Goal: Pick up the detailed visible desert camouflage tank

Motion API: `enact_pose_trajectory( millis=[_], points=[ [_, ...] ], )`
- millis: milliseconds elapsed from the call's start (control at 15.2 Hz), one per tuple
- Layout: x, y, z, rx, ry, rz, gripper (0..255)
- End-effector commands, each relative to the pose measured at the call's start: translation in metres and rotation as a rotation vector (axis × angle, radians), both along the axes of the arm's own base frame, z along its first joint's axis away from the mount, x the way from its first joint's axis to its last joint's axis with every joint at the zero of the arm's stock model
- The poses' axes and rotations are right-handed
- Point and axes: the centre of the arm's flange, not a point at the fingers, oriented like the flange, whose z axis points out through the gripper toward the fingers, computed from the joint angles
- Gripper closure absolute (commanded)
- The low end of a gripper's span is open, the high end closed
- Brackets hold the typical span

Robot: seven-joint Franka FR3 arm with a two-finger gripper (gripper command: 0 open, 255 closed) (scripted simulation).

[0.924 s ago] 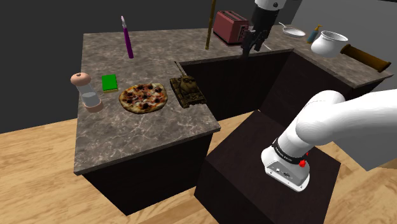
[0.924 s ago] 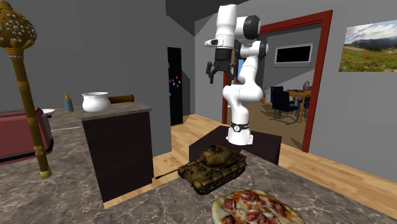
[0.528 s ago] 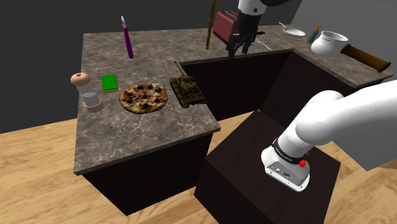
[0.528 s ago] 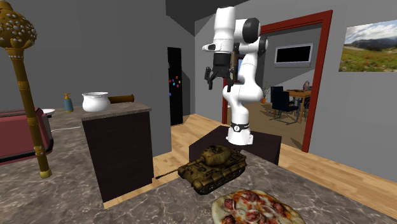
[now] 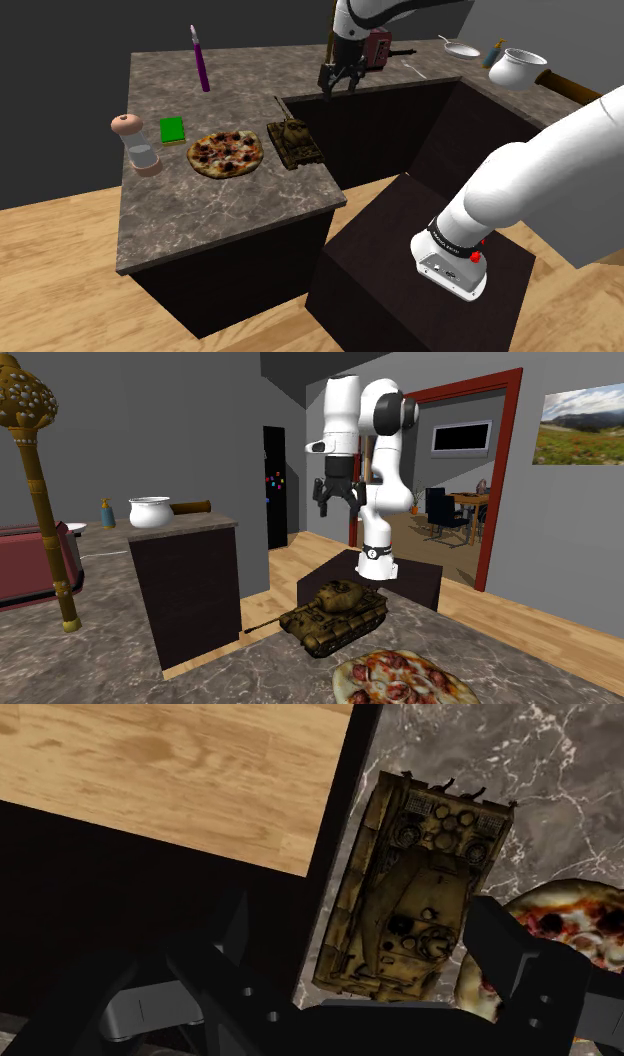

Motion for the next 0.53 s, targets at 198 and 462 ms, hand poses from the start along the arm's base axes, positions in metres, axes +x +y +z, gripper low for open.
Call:
enact_pose_trajectory(
  millis=[198,462],
  points=[
    [0.058,0.008,-0.035,0.020,0.009,-0.071,0],
    [0.103,0.011,-0.063,0.035,0.017,-0.127,0]
  ],
)
